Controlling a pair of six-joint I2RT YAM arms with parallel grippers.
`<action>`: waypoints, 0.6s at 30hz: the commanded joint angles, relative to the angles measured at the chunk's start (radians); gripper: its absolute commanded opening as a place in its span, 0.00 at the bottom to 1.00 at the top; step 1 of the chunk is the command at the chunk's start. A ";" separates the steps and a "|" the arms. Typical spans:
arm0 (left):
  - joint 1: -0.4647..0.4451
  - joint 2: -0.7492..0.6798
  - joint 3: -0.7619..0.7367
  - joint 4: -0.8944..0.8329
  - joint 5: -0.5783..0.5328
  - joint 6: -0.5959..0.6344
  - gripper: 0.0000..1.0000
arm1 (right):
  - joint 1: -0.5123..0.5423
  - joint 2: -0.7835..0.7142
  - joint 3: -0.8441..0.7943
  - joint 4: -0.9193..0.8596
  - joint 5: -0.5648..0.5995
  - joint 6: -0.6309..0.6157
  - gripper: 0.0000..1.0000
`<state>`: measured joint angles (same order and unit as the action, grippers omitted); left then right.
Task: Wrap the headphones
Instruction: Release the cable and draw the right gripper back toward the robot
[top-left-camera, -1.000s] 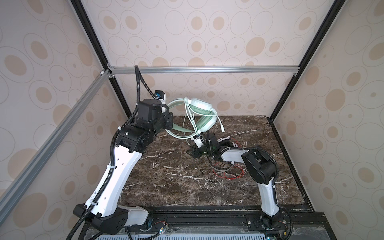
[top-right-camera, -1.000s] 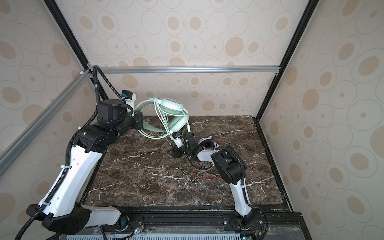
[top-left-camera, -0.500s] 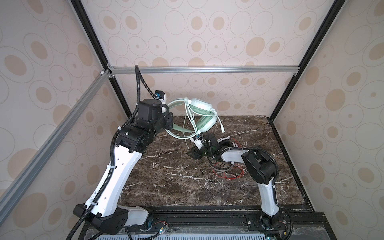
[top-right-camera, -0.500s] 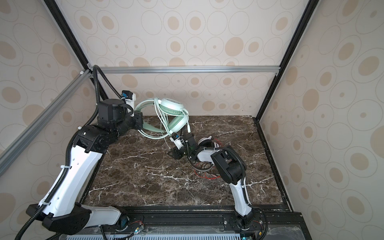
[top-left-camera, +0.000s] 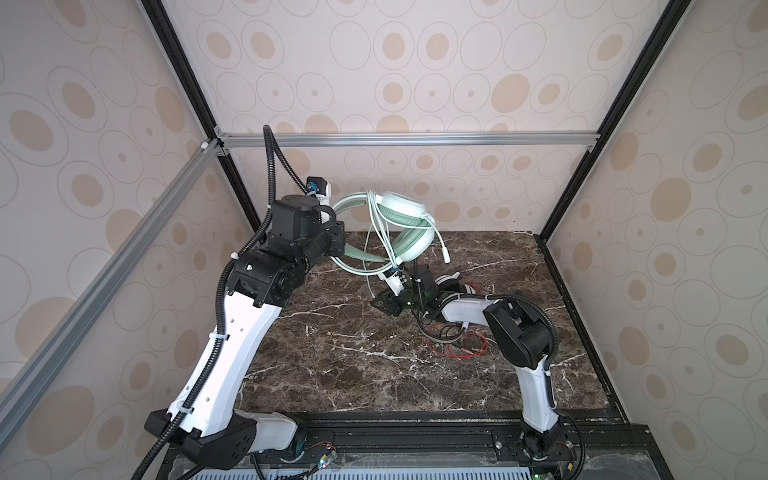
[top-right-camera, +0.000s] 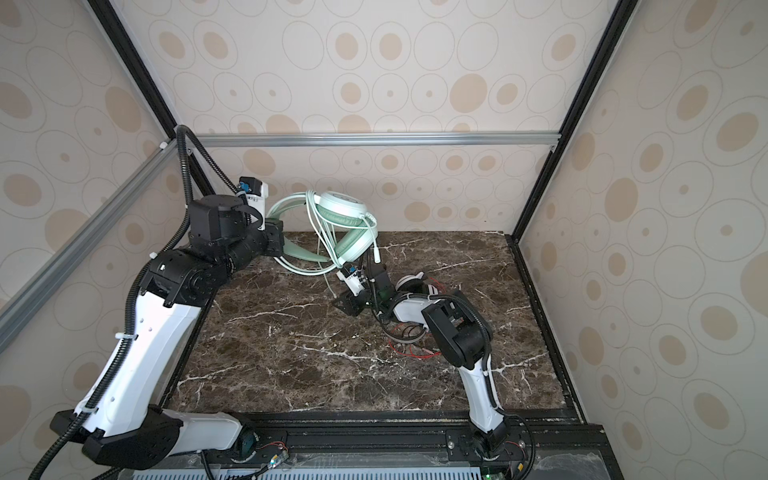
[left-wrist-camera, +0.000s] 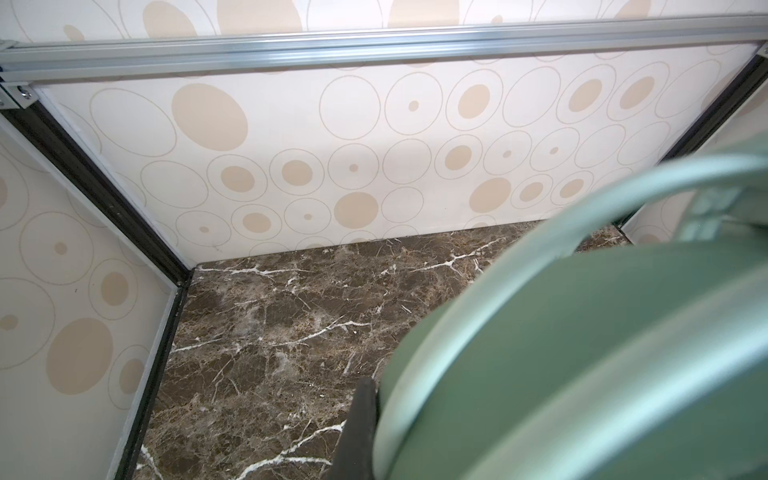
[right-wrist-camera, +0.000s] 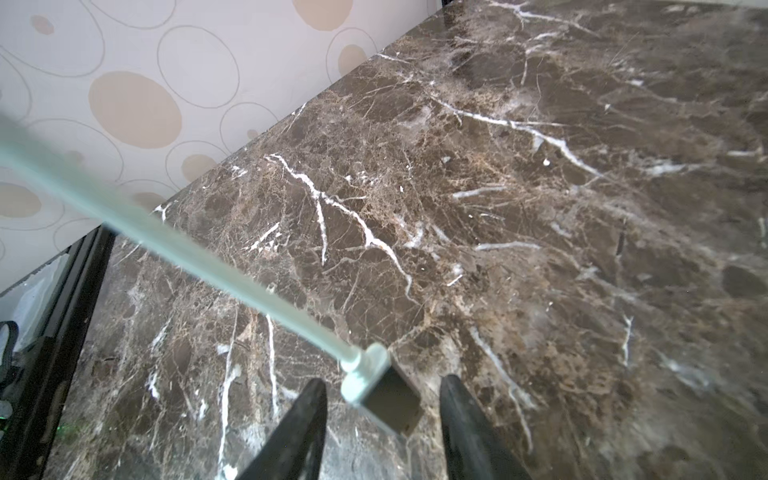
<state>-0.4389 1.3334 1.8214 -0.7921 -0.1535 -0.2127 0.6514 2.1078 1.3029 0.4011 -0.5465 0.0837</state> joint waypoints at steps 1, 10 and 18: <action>-0.006 -0.018 0.068 0.059 0.017 -0.037 0.00 | 0.005 0.017 0.041 -0.015 0.043 -0.012 0.48; -0.006 -0.013 0.075 0.051 -0.005 -0.037 0.00 | 0.009 0.013 0.029 -0.006 0.053 -0.001 0.28; -0.006 0.021 0.084 0.066 -0.050 -0.046 0.00 | 0.030 -0.087 -0.159 0.064 0.079 0.002 0.22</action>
<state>-0.4400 1.3540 1.8362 -0.7998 -0.1890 -0.2127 0.6636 2.0838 1.1992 0.4248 -0.4843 0.0879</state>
